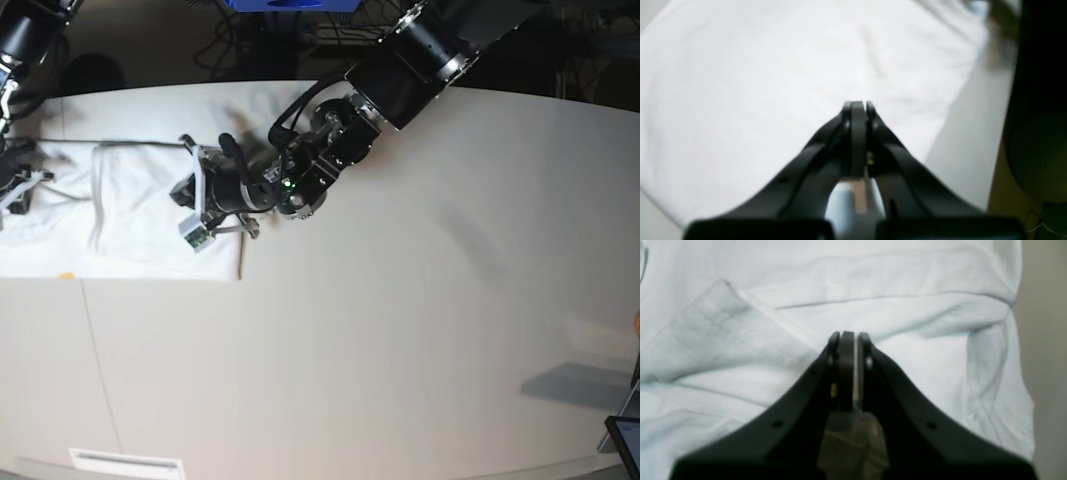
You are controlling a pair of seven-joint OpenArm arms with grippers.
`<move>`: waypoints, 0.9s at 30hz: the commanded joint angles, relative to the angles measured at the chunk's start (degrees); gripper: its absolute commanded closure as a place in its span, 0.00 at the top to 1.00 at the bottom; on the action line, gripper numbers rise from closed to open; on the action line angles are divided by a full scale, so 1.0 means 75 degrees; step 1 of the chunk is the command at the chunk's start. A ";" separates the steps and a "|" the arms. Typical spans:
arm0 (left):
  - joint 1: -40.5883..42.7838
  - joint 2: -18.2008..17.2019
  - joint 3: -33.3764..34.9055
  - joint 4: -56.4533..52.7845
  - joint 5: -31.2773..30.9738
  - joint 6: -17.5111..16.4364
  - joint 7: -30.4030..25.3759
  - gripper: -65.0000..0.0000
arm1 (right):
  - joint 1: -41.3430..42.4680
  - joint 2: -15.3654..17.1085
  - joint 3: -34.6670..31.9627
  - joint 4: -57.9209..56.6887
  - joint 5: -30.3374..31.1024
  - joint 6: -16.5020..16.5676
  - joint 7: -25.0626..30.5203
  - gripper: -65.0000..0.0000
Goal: Fold the T-shirt properly
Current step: 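Lay the folded end down, open the left gripper and withdraw it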
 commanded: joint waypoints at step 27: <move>0.1209 -0.1585 -0.1507 0.0605 -0.0110 0.0570 -0.0165 0.00 | -0.0705 -0.0213 -0.1075 0.1784 -0.0156 0.0029 -0.0274 0.30</move>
